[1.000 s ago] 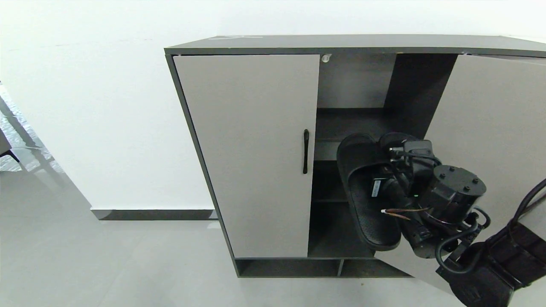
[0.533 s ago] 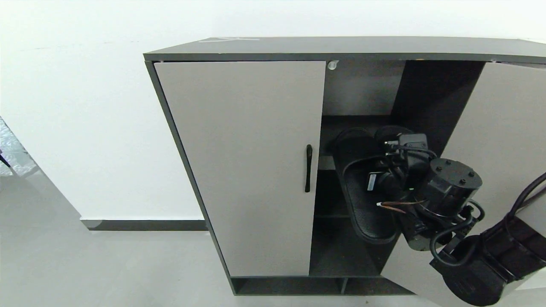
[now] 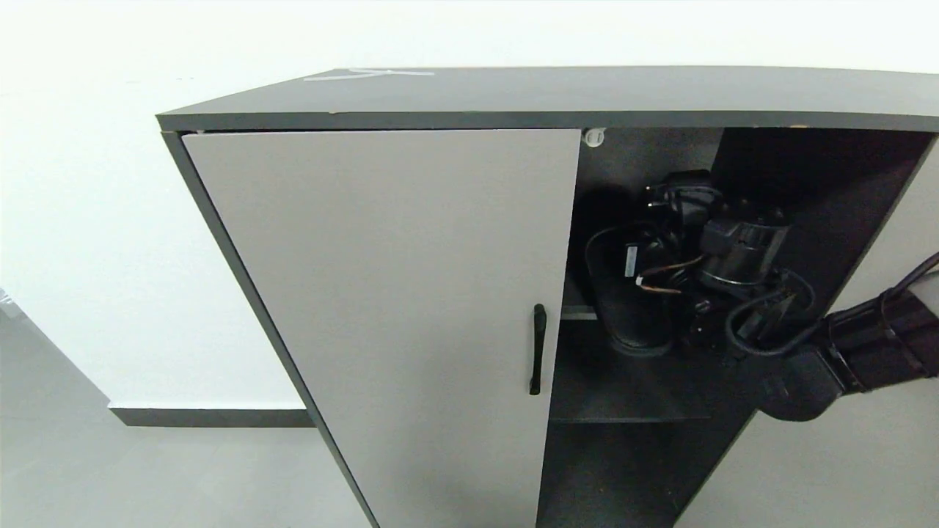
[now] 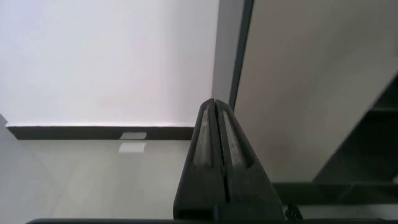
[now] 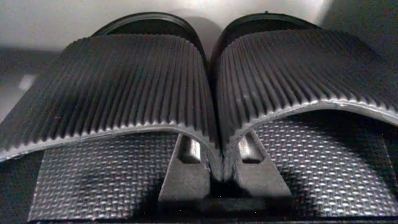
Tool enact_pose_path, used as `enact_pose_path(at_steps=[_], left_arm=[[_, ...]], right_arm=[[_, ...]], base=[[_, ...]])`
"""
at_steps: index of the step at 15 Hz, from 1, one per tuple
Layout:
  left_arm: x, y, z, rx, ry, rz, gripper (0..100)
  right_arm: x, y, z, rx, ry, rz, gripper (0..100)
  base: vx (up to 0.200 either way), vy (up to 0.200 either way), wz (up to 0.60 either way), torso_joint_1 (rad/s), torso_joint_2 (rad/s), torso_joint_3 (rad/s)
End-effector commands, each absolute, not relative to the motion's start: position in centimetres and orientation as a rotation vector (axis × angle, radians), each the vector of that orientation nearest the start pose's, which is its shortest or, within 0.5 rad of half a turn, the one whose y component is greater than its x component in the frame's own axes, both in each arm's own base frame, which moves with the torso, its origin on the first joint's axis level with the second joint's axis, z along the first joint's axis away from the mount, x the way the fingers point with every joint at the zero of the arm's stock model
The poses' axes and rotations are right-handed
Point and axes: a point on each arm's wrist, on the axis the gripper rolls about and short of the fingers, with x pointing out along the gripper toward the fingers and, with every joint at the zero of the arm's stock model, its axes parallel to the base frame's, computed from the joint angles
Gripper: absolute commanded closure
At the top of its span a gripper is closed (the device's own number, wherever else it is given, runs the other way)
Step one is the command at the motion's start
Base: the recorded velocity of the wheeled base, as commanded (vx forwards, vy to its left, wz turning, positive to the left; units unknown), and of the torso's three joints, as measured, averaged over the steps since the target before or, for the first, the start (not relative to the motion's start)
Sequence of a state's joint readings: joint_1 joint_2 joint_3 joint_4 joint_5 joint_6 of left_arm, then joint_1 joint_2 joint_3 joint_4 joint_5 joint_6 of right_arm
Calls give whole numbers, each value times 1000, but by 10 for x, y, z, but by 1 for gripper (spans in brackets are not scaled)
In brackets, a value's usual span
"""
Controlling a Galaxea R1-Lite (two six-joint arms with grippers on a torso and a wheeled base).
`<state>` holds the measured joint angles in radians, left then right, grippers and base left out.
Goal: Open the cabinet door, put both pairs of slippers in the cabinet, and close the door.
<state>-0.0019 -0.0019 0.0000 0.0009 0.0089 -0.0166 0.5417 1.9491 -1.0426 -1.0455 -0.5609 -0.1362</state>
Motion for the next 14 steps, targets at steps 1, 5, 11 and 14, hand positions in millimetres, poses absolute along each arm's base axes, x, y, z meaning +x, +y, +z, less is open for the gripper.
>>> enact_pose_path(at_steps=[1,5,11,14], left_arm=[[-23,0,75,-18,0,8,100],[-23,0,75,-18,0,8,100],[-23,0,75,-20,0,8,100],[-23,0,75,-20,0,9,100]], right_arm=[[350,181,218,-48,-140,-54,100],[371,187,206,-40,-106,-61,100],[393,190,198,-40,-86,-59,100],[403,194,202,-41,-82,-60,100]], base=[[0,0,0,0,0,0],[0,0,0,0,0,0],[0,0,0,0,0,0],[0,0,0,0,0,0]])
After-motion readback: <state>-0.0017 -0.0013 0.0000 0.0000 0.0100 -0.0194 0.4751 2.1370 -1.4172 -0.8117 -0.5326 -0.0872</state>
